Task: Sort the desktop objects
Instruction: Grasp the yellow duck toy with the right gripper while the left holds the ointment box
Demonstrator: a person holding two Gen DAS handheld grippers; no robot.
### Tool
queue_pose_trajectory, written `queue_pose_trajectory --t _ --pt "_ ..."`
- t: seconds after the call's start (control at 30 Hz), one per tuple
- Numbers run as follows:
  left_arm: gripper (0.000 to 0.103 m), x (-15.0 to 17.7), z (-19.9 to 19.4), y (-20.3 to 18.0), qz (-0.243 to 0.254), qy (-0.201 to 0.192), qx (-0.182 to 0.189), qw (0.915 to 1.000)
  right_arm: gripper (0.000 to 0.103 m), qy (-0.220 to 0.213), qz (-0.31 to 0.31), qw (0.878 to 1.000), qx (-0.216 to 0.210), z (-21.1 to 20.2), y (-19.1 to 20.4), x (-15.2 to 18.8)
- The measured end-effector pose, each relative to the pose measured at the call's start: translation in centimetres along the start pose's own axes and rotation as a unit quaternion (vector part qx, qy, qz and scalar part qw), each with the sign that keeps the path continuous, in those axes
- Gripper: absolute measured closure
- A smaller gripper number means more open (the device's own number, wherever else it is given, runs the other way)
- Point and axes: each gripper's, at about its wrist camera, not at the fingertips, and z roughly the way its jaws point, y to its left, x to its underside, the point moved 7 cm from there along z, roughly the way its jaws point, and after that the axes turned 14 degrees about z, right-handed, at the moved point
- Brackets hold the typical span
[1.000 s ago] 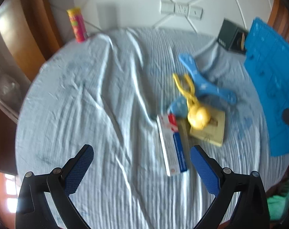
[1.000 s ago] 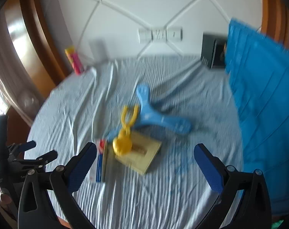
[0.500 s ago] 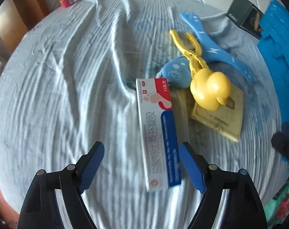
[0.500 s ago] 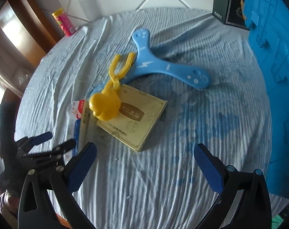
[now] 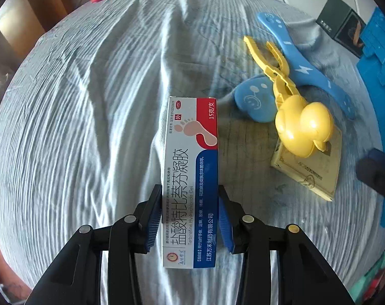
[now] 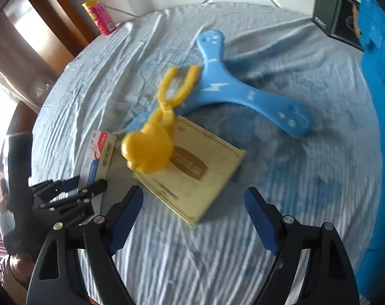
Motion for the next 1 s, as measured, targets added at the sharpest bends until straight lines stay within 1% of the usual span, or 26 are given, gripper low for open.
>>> queue_pose_trajectory --t 0.13,0.27,0.4,0.53,0.6,0.63,0.7,0.73,0.87,1.0 --pt "0.064 -0.2 -1.8 -0.3 0.001 -0.019 0.01 0.9998 0.021 -0.009 -0.01 1.0 -0.015 0.1 2.6 -1.0" --pt "0.064 -0.1 -2.5 0.0 -0.005 -0.025 0.027 0.9993 0.021 -0.011 -0.014 1.0 -0.006 1.3 4.3 -1.7" --pt "0.064 0.2 -2.3 0.9 -0.001 -0.027 0.039 0.9989 0.021 0.0 -0.015 1.0 0.004 3.3 4.9 -1.9" --pt "0.064 -1.2 -0.8 1.4 0.005 -0.024 0.044 0.9987 0.021 0.009 -0.019 1.0 0.014 5.3 5.2 -1.8" --pt "0.064 -1.5 -0.1 1.9 0.005 -0.022 0.046 0.9987 0.03 0.014 -0.022 0.999 0.021 6.2 5.2 -1.7" --pt "0.064 -1.7 0.1 2.1 0.005 -0.02 0.047 0.9987 0.037 0.016 -0.022 0.999 0.025 6.7 5.1 -1.6" --pt "0.064 -1.8 0.4 2.2 0.006 -0.018 0.047 0.9987 0.04 0.004 -0.027 0.999 0.032 6.7 5.1 -1.8" --pt "0.064 -1.9 0.5 2.2 0.008 -0.017 0.046 0.9987 0.048 -0.003 -0.027 0.999 0.036 6.7 5.0 -1.9" --pt "0.064 -2.3 0.4 1.9 0.016 -0.02 0.045 0.9987 0.048 -0.004 -0.018 0.999 0.029 6.2 4.5 -1.8" --pt "0.064 -3.3 -1.2 1.5 0.025 -0.041 0.046 0.9978 0.048 -0.021 -0.019 0.999 0.019 3.6 4.4 -1.7"
